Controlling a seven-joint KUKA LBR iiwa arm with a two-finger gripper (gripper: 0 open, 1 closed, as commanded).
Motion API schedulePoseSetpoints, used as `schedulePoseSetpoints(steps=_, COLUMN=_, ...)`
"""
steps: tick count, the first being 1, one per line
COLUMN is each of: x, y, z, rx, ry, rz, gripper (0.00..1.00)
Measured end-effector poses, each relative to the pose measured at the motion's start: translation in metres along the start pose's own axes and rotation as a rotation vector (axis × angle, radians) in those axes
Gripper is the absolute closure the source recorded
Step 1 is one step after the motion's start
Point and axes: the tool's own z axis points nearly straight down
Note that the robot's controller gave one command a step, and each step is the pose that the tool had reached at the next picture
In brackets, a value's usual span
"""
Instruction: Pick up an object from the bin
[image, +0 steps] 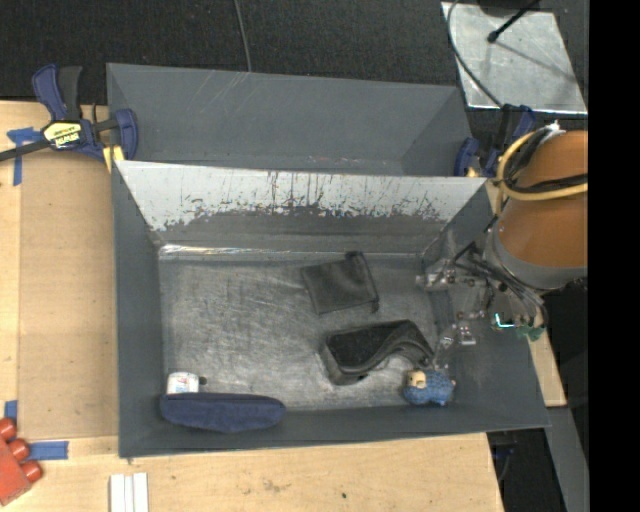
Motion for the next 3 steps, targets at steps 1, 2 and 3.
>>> schedulePoseSetpoints(steps=1, x=-0.011, y=0.044, z=0.132, rx=0.003, ry=-0.014, rz=-0.216, gripper=0.00)
schedulePoseSetpoints(steps=2, x=-0.018, y=0.063, z=0.104, rx=0.002, ry=-0.011, rz=-0.488, gripper=0.00)
schedulePoseSetpoints(steps=3, x=-0.024, y=0.041, z=0.104, rx=0.003, ry=-0.011, rz=-0.553, gripper=0.00)
